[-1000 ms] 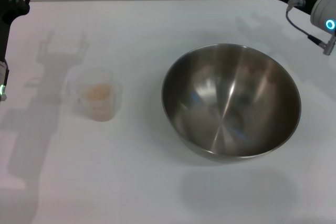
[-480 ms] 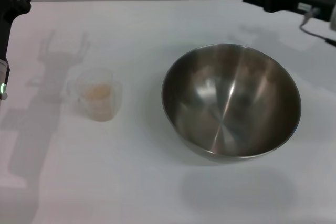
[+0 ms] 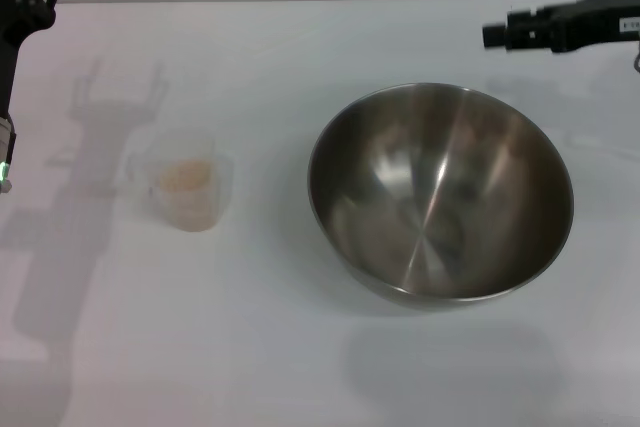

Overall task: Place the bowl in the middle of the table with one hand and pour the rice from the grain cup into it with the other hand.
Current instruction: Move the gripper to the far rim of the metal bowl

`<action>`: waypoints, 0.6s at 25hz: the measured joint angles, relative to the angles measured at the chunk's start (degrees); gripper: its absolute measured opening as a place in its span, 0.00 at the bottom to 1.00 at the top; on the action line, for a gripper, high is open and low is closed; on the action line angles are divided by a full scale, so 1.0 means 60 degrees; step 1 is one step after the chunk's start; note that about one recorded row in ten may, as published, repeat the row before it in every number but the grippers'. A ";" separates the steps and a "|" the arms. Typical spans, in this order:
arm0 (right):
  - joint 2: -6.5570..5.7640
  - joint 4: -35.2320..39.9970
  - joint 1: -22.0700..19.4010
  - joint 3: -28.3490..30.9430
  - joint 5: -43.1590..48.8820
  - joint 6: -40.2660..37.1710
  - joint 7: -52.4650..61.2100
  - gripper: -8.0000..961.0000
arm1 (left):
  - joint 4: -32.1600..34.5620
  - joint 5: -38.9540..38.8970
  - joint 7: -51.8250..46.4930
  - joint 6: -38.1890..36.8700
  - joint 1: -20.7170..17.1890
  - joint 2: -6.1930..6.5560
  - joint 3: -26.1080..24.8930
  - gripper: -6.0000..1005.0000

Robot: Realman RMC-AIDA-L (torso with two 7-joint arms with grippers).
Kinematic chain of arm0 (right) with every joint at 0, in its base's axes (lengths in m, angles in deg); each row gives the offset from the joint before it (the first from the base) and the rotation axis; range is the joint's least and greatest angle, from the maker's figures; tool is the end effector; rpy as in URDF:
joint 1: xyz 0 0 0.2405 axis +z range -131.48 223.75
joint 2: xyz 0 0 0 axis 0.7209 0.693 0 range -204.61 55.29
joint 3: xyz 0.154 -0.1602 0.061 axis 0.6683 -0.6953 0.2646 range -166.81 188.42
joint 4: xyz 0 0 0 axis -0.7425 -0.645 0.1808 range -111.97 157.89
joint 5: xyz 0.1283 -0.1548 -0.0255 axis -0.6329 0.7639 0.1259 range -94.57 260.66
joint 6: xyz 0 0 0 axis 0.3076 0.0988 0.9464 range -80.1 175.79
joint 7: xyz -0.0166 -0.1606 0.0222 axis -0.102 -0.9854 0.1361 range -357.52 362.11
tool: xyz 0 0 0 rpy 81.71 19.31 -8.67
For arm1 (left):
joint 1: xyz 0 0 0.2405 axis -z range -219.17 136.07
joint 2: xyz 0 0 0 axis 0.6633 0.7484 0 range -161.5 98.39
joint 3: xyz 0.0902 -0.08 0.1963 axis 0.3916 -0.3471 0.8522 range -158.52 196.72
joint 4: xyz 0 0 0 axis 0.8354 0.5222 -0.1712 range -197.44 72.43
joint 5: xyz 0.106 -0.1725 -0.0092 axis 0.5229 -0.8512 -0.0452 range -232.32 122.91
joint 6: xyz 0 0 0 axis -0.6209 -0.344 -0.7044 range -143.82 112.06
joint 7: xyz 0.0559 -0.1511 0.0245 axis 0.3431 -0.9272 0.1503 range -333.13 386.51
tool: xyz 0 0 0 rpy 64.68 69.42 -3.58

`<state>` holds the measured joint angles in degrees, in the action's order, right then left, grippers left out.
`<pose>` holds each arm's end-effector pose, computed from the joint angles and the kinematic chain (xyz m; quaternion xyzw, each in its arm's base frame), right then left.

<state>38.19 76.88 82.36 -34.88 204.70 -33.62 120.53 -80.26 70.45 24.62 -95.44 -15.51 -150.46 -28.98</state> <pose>0.2068 0.3888 0.0681 -0.8979 0.3599 0.1497 0.2046 -0.2391 0.3456 0.0284 -0.6260 -0.1418 -0.4193 0.6420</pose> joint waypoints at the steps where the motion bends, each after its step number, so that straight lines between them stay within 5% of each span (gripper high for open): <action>1: -0.0032 0.0112 0.0115 0.0010 0.0381 -0.0231 0.0325 0.56 | 0.0000 0.0002 0.0001 -0.0003 -0.0005 0.0000 0.0001 0.83; 7: -0.0321 0.0881 0.1011 0.0599 0.2633 -0.2307 0.2131 0.56 | 0.0000 0.0002 -0.0004 -0.0010 -0.0014 -0.0011 0.0000 0.83; 15: -0.0619 0.0894 0.1922 0.0868 0.4343 -0.3334 0.2982 0.56 | 0.0001 0.0000 -0.0006 -0.0011 -0.0034 -0.0016 0.0000 0.83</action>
<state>34.47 82.24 93.90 -29.67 230.76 -53.63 138.42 -80.26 70.45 24.58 -95.51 -15.71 -150.56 -28.98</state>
